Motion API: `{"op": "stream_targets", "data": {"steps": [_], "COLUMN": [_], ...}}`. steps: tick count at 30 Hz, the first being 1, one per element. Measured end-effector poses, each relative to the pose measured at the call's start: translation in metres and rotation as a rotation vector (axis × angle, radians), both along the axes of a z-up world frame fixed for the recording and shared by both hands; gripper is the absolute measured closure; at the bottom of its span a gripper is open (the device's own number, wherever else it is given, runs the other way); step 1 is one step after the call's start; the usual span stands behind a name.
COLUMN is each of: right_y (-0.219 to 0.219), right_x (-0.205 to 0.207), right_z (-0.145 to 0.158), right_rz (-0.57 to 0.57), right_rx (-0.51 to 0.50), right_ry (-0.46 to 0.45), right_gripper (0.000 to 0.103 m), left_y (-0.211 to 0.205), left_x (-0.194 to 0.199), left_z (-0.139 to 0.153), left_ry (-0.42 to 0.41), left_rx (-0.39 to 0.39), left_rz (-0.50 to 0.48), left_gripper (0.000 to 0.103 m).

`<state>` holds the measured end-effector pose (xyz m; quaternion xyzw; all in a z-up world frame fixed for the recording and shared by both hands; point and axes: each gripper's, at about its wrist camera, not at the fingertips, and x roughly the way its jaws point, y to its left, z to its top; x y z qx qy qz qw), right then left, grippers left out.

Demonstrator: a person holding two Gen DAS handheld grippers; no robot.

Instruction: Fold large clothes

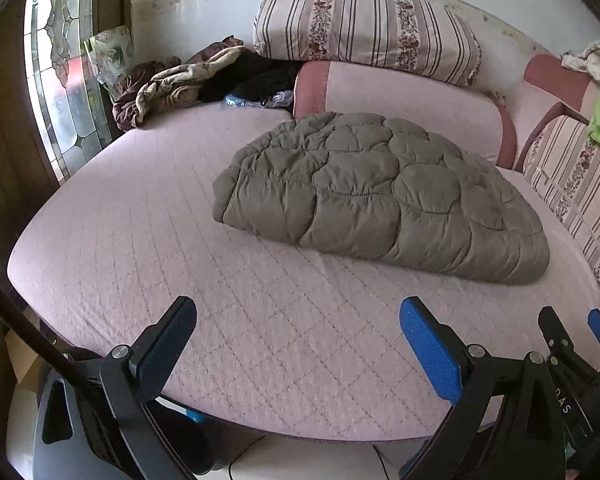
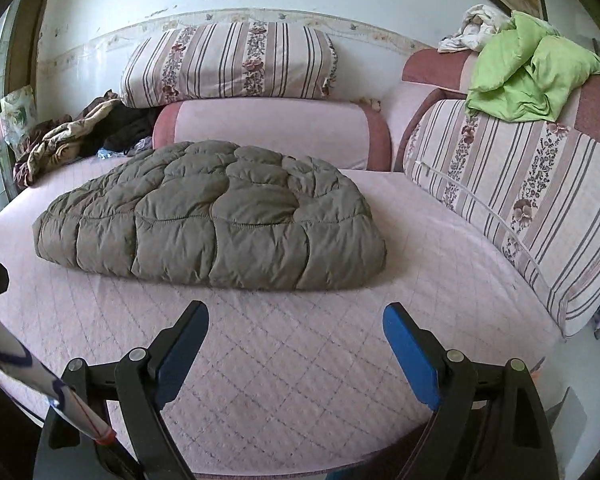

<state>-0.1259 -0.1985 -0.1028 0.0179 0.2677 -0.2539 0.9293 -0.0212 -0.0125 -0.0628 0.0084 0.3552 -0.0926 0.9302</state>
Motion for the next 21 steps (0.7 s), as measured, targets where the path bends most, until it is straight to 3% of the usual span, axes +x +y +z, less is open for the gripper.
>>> {"op": "stream_targets", "data": {"steps": [21], "right_y": [0.01], "right_x": [0.015], "right_z": [-0.018], "right_rz": [0.015], "right_rx": [-0.015], "right_ry": [0.076], "right_gripper": [0.011], "left_y": [0.0], "left_x": [0.014], "left_z": [-0.024], "left_ry": [0.083], "left_rx": [0.007], "left_rz": [-0.01], "left_gripper": [0.002]}}
